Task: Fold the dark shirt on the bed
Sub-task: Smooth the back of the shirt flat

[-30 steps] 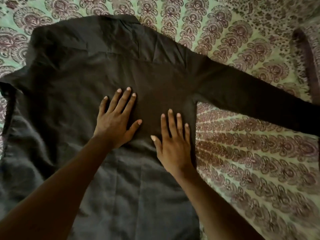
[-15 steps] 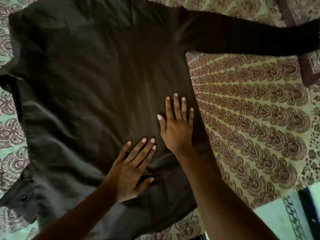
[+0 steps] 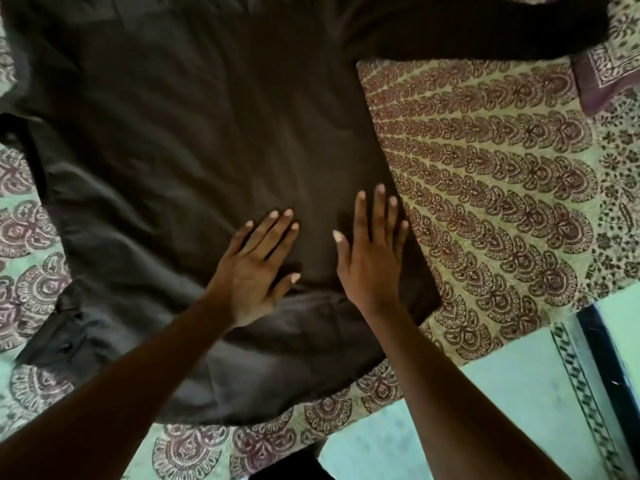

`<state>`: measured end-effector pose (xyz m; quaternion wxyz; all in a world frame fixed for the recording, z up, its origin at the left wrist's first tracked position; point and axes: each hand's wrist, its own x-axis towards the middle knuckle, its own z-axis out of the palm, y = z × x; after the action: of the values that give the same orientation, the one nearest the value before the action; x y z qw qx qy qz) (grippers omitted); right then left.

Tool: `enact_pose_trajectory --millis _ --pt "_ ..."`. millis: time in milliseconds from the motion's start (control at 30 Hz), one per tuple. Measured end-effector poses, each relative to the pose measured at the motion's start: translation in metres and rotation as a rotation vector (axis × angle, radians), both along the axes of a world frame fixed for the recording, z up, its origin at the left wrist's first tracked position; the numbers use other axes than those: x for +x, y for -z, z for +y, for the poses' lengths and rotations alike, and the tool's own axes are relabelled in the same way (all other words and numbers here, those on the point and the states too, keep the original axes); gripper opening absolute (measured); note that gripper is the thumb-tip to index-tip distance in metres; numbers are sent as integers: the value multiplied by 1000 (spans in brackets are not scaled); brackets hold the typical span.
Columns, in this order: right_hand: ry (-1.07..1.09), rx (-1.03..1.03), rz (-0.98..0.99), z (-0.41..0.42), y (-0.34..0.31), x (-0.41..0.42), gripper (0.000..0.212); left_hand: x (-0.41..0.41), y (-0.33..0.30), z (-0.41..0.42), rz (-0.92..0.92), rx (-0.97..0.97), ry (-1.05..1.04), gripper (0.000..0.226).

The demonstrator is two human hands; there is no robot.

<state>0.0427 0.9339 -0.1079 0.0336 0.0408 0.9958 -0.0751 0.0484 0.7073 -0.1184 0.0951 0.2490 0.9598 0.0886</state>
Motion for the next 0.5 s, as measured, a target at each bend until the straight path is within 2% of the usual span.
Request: enact_pose_trajectory --millis 100,300,400,500 --pt "-64 3 -35 -14 13 2 64 29 1 8 -9 -32 48 80" --pt "-17 62 -78 35 7 110 64 120 -9 10 -80 6 220 75" --pt "38 57 -104 47 4 132 67 143 -10 12 -91 26 344 70" --pt "45 37 -23 34 -1 109 67 140 -13 19 -41 64 229 67"
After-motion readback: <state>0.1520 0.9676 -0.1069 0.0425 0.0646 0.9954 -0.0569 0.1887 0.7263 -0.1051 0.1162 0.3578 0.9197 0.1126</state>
